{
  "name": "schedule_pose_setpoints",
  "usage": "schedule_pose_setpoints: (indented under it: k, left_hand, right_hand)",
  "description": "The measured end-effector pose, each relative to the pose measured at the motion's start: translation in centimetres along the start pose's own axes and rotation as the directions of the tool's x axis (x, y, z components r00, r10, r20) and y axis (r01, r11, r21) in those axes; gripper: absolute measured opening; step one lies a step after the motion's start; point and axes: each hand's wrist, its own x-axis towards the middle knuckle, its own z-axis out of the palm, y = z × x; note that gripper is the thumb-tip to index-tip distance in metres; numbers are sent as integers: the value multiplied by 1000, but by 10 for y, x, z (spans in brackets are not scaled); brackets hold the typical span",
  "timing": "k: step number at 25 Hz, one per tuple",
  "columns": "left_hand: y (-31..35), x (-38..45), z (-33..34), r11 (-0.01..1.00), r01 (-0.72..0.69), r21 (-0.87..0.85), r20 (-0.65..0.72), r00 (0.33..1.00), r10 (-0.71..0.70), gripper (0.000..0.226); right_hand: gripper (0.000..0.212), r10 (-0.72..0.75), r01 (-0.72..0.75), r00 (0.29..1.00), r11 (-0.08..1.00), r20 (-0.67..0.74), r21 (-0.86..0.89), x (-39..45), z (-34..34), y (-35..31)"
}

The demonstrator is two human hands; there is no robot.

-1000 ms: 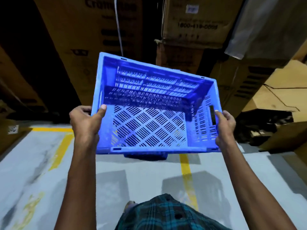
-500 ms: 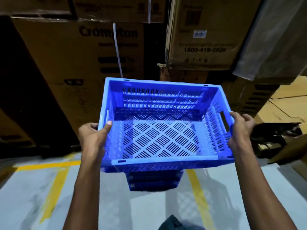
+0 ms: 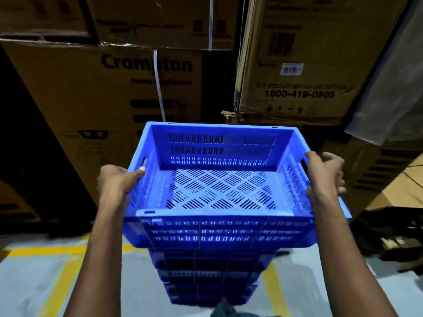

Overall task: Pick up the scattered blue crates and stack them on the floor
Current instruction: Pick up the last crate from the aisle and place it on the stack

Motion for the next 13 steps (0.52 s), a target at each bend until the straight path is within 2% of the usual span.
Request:
schedule_pose_setpoints:
  k: [4, 7, 13]
  left_hand:
    - [23, 33, 18, 986, 17, 166, -49, 999, -9, 48]
    - [35, 40, 29, 956, 0, 292, -15, 1000, 5, 42]
    - [52, 56, 43, 902, -55, 429, -13, 998, 67, 31]
  right_hand:
    - [63, -9, 14, 992, 999, 126, -39, 30, 46, -16]
    - [62, -19, 40, 990, 987, 141, -153, 41, 63, -11]
    - [58, -91, 134, 979, 962, 184, -238, 44, 74, -10]
